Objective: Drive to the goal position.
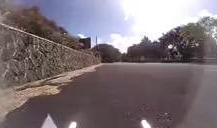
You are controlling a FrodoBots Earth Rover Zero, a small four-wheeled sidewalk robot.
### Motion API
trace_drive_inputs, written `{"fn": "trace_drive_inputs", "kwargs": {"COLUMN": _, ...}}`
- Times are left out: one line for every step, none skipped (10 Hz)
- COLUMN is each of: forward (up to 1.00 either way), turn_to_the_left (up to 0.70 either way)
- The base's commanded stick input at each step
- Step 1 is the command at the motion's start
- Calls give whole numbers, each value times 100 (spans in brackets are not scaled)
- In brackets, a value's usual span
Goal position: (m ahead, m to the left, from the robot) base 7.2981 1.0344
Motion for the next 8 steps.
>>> {"fn": "trace_drive_inputs", "kwargs": {"forward": 50, "turn_to_the_left": 0}}
{"fn": "trace_drive_inputs", "kwargs": {"forward": 50, "turn_to_the_left": 0}}
{"fn": "trace_drive_inputs", "kwargs": {"forward": 50, "turn_to_the_left": 0}}
{"fn": "trace_drive_inputs", "kwargs": {"forward": 50, "turn_to_the_left": 0}}
{"fn": "trace_drive_inputs", "kwargs": {"forward": 50, "turn_to_the_left": 0}}
{"fn": "trace_drive_inputs", "kwargs": {"forward": 50, "turn_to_the_left": 0}}
{"fn": "trace_drive_inputs", "kwargs": {"forward": 50, "turn_to_the_left": 0}}
{"fn": "trace_drive_inputs", "kwargs": {"forward": 50, "turn_to_the_left": 0}}
